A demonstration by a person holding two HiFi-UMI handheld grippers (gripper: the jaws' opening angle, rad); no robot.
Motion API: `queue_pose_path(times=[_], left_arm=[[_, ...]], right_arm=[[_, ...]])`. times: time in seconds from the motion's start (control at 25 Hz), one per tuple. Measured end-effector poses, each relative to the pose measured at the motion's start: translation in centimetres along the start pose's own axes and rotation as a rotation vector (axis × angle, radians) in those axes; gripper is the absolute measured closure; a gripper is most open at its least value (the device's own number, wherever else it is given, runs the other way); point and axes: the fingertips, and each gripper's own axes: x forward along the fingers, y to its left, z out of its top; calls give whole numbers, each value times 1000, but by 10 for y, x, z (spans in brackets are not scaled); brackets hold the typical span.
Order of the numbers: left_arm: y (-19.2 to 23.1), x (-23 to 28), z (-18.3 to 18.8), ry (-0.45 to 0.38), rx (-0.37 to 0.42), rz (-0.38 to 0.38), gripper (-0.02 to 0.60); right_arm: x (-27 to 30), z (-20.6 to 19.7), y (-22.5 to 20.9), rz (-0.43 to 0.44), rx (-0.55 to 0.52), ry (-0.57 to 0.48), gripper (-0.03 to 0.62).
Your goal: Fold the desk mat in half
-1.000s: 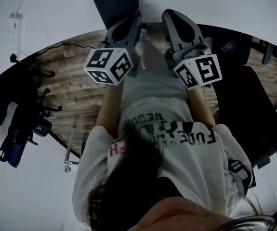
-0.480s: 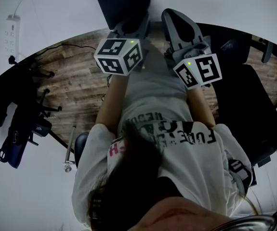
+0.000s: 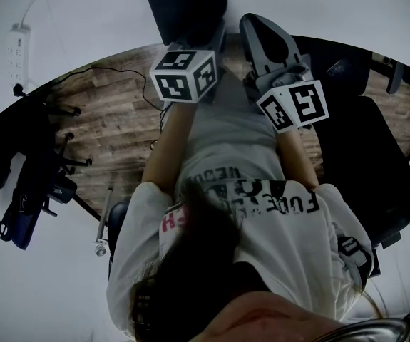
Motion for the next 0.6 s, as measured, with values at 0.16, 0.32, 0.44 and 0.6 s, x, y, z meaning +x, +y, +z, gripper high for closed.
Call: queue_pose_path(times=[0.16, 0.32, 0.44, 0.6], left_arm=[[0, 1, 0, 0, -1, 1, 569], [0, 0, 1, -14, -7, -7, 568], [-7, -1, 2, -35, -25, -57, 513], [-18, -2, 3, -54, -45, -116, 407]], right_arm=[[0, -1, 0, -2, -1, 4, 594], [0, -1, 2, 3, -3, 2, 594], [-2, -1, 3, 3, -5, 0, 594], [-5, -1, 2, -5, -6, -2, 594]])
